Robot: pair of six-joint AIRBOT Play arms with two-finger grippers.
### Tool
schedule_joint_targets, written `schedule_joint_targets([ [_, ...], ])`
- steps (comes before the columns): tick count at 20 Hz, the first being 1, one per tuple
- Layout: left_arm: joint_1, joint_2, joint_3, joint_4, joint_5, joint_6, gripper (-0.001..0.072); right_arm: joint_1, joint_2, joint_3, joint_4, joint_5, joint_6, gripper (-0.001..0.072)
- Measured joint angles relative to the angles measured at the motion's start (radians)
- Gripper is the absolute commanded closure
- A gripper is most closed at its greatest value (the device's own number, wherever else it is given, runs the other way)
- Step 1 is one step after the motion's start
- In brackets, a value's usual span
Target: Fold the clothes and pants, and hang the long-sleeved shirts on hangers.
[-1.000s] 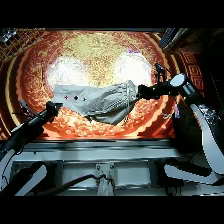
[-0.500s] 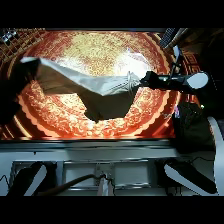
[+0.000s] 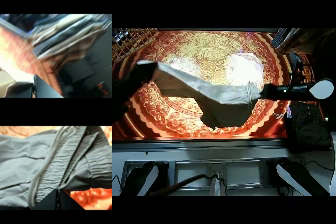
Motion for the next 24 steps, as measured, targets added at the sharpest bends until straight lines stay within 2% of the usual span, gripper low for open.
schedule_joint_targets([
  [1,-0.019,0.003,-0.031,0.031,0.000,-0.019,0.0703,0.000,0.010,-0.024,-0.019,0.021,0.000,0.0695],
  [2,-0.040,0.005,-0.068,0.059,-0.007,-0.033,0.0703,0.000,0.016,-0.051,-0.043,0.031,-0.010,0.0634],
  [3,-0.058,0.006,-0.103,0.077,-0.004,-0.045,0.0702,0.000,0.021,-0.081,-0.075,0.029,-0.024,0.0405],
  [4,-0.074,0.007,-0.140,0.092,-0.004,-0.054,0.0702,-0.002,0.024,-0.106,-0.108,0.009,-0.036,0.0334],
  [6,-0.100,0.008,-0.200,0.111,0.000,-0.074,0.0703,-0.009,0.031,-0.143,-0.160,-0.029,-0.033,0.0334],
  [9,-0.130,0.009,-0.248,0.124,0.008,-0.095,0.0702,-0.009,0.068,-0.175,-0.173,-0.040,0.038,0.0334],
  [16,-0.157,0.010,-0.275,0.134,0.004,-0.106,0.0702,0.016,0.315,-0.439,-0.125,-0.070,0.203,0.0334],
  [20,-0.159,0.010,-0.277,0.137,0.003,-0.109,0.0702,0.018,0.321,-0.604,-0.019,-0.163,0.154,0.0332],
  [24,-0.159,0.010,-0.277,0.137,0.003,-0.109,0.0702,0.018,0.227,-0.663,0.045,-0.305,0.093,0.0332],
])
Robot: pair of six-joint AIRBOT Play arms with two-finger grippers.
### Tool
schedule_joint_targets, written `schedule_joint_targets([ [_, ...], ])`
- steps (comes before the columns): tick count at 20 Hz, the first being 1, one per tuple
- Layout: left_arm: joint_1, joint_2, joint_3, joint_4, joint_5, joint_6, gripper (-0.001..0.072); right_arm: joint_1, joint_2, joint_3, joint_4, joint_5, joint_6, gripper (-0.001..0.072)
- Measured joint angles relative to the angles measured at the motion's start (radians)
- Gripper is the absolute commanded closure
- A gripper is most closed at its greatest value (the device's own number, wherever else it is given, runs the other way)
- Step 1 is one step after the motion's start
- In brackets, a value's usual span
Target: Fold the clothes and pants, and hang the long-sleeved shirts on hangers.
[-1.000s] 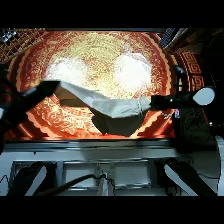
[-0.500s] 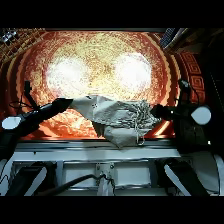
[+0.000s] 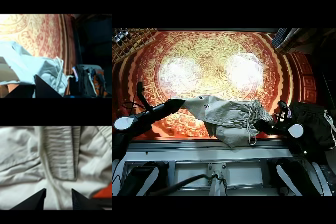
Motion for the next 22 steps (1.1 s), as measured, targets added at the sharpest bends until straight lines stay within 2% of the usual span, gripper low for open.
schedule_joint_targets([
  [6,0.000,0.000,0.000,0.000,-0.001,0.000,0.0702,0.000,-0.171,-0.015,0.090,-0.126,-0.113,0.0330],
  [8,0.000,0.000,0.000,0.000,-0.001,0.000,0.0702,0.000,-0.195,-0.016,0.101,-0.151,-0.129,0.0309],
  [22,0.000,0.000,0.000,0.000,-0.001,-0.004,0.0701,0.000,-0.203,-0.017,0.101,-0.177,-0.148,0.0309],
])
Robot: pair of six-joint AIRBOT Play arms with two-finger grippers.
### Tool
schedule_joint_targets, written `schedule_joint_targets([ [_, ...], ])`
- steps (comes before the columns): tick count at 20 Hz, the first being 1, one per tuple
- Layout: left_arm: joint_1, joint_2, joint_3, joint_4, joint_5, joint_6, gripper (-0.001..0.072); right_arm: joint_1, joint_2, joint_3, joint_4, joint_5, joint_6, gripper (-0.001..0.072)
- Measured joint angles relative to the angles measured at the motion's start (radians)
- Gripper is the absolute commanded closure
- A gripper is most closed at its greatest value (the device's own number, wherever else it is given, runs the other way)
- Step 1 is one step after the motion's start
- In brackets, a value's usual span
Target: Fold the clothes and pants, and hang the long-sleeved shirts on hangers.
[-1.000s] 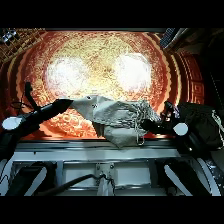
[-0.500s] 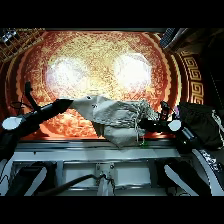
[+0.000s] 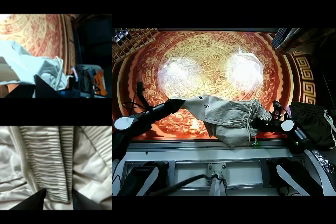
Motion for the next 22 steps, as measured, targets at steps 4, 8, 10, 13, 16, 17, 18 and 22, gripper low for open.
schedule_joint_targets([
  [4,0.000,0.000,0.000,0.000,-0.002,-0.008,0.0701,0.000,-0.024,0.000,0.013,-0.008,0.000,0.0346],
  [8,0.000,0.000,0.000,0.000,-0.002,-0.012,0.0701,0.001,-0.035,-0.001,0.096,-0.007,-0.049,0.0419],
  [10,0.000,0.000,0.000,0.000,-0.002,-0.012,0.0701,0.001,-0.037,-0.001,0.145,-0.019,-0.067,0.0433],
  [13,0.000,0.000,0.000,0.000,-0.006,-0.012,0.0701,0.001,-0.037,-0.002,0.211,-0.034,-0.089,0.0433],
  [16,0.000,0.000,0.000,0.000,-0.010,-0.012,0.0701,0.001,-0.037,-0.001,0.281,-0.037,-0.131,0.0433],
  [17,0.000,0.000,0.000,0.000,-0.010,-0.012,0.0701,0.001,-0.037,-0.002,0.308,-0.036,-0.149,0.0436],
  [18,0.000,0.000,0.000,0.000,-0.010,-0.012,0.0701,0.001,-0.037,-0.002,0.332,-0.035,-0.166,0.0459],
  [22,0.000,0.000,0.000,0.000,-0.010,-0.012,0.0701,0.001,-0.037,-0.001,0.433,-0.018,-0.238,0.0512],
])
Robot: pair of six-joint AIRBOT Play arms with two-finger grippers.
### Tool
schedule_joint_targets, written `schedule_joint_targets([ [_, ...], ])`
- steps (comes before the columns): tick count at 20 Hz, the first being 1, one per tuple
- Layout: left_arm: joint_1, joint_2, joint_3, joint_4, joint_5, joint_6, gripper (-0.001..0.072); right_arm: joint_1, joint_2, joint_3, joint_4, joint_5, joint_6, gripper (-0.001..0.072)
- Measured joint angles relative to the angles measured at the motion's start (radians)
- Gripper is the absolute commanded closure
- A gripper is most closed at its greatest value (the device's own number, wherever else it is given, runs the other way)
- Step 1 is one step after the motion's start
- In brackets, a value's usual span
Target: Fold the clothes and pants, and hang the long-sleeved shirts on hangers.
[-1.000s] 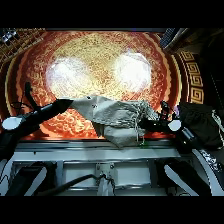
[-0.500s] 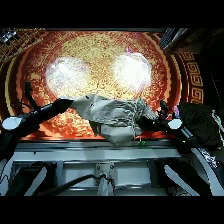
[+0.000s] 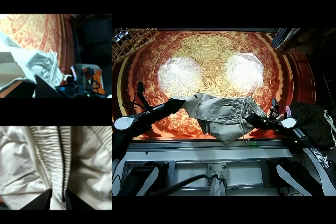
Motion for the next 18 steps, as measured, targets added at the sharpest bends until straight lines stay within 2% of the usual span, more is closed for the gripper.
schedule_joint_targets([
  [2,0.000,0.000,0.000,0.000,0.000,0.000,0.0701,0.000,0.000,0.000,0.043,0.005,-0.034,0.0540],
  [12,0.000,0.000,0.000,0.000,-0.001,0.000,0.0701,0.012,-0.016,0.000,0.102,0.037,-0.108,0.0536],
  [13,0.000,0.000,0.000,0.000,-0.001,0.000,0.0701,0.021,-0.026,0.000,0.103,0.037,-0.111,0.0559],
  [14,0.000,0.000,0.000,0.000,-0.001,0.000,0.0701,0.032,-0.038,0.000,0.103,0.034,-0.114,0.0676],
  [18,0.000,0.000,0.000,0.000,-0.001,0.000,0.0702,0.063,-0.072,0.001,0.119,-0.011,-0.120,0.0697],
])
